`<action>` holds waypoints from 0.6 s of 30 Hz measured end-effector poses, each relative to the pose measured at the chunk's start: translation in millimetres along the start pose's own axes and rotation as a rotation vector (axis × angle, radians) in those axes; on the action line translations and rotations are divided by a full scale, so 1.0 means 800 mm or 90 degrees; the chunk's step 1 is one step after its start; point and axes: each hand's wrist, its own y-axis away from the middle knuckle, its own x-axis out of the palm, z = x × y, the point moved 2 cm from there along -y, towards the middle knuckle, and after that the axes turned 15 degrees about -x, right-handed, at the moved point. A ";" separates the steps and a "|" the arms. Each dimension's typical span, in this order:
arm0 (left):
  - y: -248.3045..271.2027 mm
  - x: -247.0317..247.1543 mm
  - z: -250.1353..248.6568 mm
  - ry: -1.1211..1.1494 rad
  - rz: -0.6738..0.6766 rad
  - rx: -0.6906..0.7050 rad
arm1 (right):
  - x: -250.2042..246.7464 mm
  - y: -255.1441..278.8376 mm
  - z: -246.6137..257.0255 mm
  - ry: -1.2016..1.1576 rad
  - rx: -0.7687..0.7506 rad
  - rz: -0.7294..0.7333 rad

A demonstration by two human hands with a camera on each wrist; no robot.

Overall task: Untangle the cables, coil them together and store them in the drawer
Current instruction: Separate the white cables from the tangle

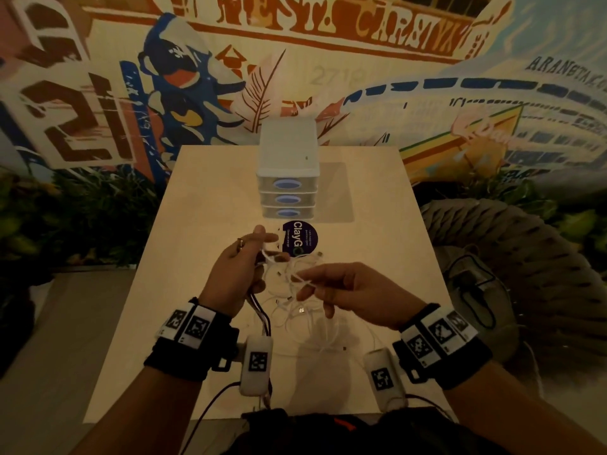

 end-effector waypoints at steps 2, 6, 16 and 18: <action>0.000 0.000 -0.004 0.019 -0.026 0.028 | 0.004 0.004 -0.011 0.040 0.041 0.053; 0.002 0.006 -0.005 0.010 -0.026 0.100 | 0.019 0.014 -0.033 0.091 0.125 0.110; 0.009 0.025 0.002 -0.002 0.101 0.101 | 0.046 0.013 -0.045 0.178 0.182 0.112; 0.012 0.029 0.003 -0.022 0.135 0.125 | 0.046 -0.003 -0.034 0.145 0.150 0.043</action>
